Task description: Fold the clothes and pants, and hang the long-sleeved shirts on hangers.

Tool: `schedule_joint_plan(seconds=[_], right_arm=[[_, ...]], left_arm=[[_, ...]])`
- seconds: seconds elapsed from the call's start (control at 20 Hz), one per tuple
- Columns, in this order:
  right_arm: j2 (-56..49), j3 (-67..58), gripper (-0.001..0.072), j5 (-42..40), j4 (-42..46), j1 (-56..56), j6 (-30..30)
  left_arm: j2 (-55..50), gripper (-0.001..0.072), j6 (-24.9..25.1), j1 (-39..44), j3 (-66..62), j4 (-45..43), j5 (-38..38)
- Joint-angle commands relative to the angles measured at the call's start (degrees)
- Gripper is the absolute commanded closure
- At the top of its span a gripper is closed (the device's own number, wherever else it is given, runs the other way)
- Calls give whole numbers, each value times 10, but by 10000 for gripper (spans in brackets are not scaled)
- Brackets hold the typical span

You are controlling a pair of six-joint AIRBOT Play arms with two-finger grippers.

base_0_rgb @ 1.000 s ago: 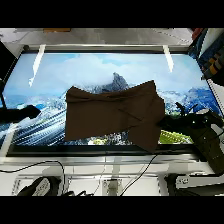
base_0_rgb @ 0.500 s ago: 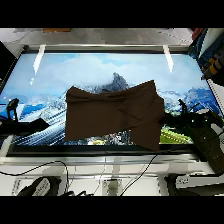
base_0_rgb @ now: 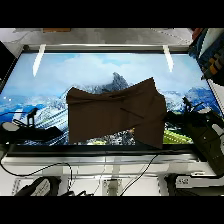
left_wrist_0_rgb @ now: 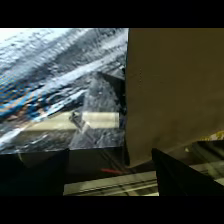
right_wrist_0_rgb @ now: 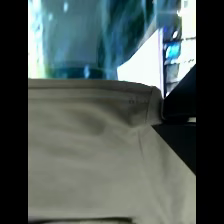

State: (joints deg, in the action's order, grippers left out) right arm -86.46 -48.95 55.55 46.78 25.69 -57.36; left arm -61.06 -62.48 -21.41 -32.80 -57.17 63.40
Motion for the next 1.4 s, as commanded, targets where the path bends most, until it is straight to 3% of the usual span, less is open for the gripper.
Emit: schedule_joint_plan(seconds=[0.0, 0.25, 0.45, 0.75, 1.05, 1.2, 1.35], right_arm=[[15, -1, 691, 4, -14, 0, 0], [18, -1, 691, 11, -16, 0, 0], [19, -1, 691, 31, -17, 0, 0], [122, -6, 691, 22, -16, 0, 7], [340, -99, 691, 61, -17, 0, 11], [458, -179, 691, 72, -17, 0, 7], [555, -255, 691, 58, -14, 0, -22]], left_arm=[[-64, 140, 3, 60, 8, 9, -40], [-161, 149, 4, 112, 7, 79, -55], [-177, 690, 82, 139, 3, 148, -53], [-148, 689, 105, 116, -124, 152, 30], [11, 689, 104, 58, -346, 155, 76], [121, 688, 104, 35, -416, 157, 29], [238, 688, 105, 33, -420, 152, -117]])
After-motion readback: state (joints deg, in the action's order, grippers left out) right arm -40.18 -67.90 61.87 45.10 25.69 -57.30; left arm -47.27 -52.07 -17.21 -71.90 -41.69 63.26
